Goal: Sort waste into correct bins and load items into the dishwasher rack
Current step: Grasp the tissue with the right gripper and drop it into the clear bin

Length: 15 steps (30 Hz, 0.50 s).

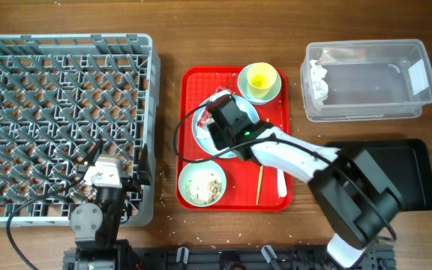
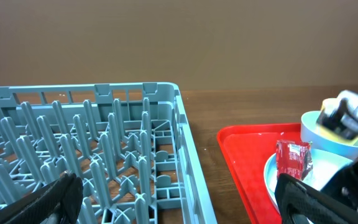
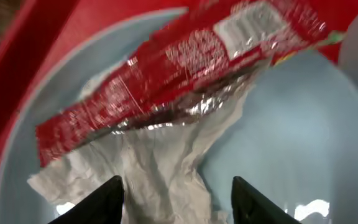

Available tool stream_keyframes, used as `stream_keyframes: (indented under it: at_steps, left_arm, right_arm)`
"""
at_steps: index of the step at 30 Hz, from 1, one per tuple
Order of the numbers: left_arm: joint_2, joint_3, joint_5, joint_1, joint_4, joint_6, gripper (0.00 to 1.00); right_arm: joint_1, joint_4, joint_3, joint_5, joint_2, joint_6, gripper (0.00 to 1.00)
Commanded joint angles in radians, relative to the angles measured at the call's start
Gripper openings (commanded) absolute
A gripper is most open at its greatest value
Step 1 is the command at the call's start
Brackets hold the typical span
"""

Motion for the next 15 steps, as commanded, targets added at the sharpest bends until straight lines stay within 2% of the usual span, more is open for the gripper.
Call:
stream_keyframes:
  at_steps: [1,2,4,8,15]
  left_arm:
    - [-0.007,-0.006,0.006,-0.003,-0.001,0.016,1.0]
    - [-0.007,-0.006,0.006,-0.003,-0.001,0.016,1.0]
    - [-0.007,-0.006,0.005,-0.003,-0.001,0.016,1.0]
    - [-0.007,-0.006,0.006,-0.003,-0.001,0.016,1.0]
    - [-0.007,-0.006,0.006,-0.003,-0.001,0.016,1.0]
  right_arm:
    - [0.0,-0.015,-0.002,-0.021,0.052,-0.023,0.4]
    - [0.0,-0.023,-0.002,-0.021,0.051,-0.017,0.24]
    - [0.0,-0.036,-0.001,-0.021,0.034,-0.012,0.04]
    - [-0.005,-0.218,0.0,-0.021,-0.17,0.007,0.04]
    - [-0.02,-0.369,0.0,-0.007,-0.427,0.014,0.04]
